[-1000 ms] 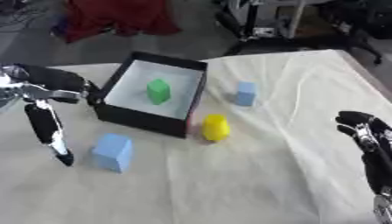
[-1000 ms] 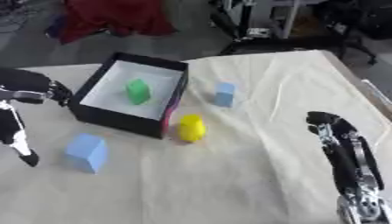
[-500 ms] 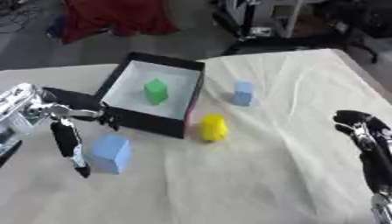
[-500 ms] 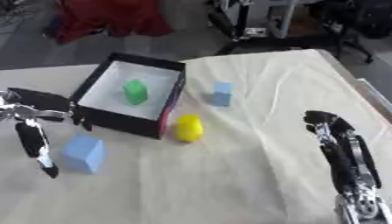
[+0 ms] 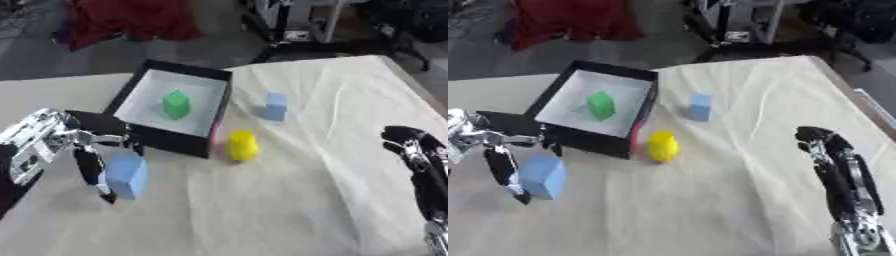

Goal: Pick up objects on the table and place them in the box.

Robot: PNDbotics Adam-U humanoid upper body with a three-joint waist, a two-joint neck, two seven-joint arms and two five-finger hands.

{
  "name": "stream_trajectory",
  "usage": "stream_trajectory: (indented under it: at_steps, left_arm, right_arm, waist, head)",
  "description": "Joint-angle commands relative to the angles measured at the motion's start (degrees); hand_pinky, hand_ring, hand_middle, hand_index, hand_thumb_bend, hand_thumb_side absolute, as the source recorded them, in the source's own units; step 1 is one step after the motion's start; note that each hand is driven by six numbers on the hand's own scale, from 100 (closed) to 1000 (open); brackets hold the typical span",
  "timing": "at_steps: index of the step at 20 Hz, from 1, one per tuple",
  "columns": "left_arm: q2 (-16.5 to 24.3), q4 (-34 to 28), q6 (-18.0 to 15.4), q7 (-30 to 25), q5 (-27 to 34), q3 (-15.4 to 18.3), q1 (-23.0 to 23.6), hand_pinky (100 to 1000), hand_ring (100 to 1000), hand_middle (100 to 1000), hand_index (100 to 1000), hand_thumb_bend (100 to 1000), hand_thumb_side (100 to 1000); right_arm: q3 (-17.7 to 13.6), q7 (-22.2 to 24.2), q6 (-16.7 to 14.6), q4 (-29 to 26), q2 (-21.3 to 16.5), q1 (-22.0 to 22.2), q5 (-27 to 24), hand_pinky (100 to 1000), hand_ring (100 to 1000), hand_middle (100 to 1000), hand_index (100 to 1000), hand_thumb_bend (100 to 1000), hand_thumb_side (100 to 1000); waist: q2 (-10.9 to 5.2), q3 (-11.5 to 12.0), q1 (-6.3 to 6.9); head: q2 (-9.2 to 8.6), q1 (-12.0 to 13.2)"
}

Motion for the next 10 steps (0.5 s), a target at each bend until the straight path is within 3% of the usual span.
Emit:
stream_trajectory:
  at_steps: [1, 4, 10]
  left_arm:
    - [0.89, -0.56, -0.58, -0.38, 1.46, 1.05, -0.68, 610, 523, 501, 627, 515, 318]
    - [2.10, -4.25, 0.96, 1.45, 4.29, 2.40, -1.51, 550, 458, 430, 548, 453, 322]
    - [9.48, -16.85, 4.74, 0.62, 8.47, 6.12, -7.81, 594, 499, 464, 569, 454, 357]
  right_arm:
    - [-0.20, 0.12, -0.14, -0.35, -0.67, -0.52, 0.05, 824, 791, 711, 698, 100, 651]
    - [-0.22, 0.07, -0.12, -0.31, -0.72, -0.44, 0.04, 825, 792, 711, 698, 100, 656]
    - [-0.21, 0.08, -0.06, -0.21, -0.90, -0.23, -0.02, 825, 791, 711, 699, 100, 658]
  waist:
    - [-1.21, 0.05, 0.24]
    - [-1.29, 0.14, 0.25]
    - [-1.62, 0.14, 0.59]
  head:
    - [-0.10, -0.10]
    - [-0.10, -0.27]
    - [-0.10, -0.12]
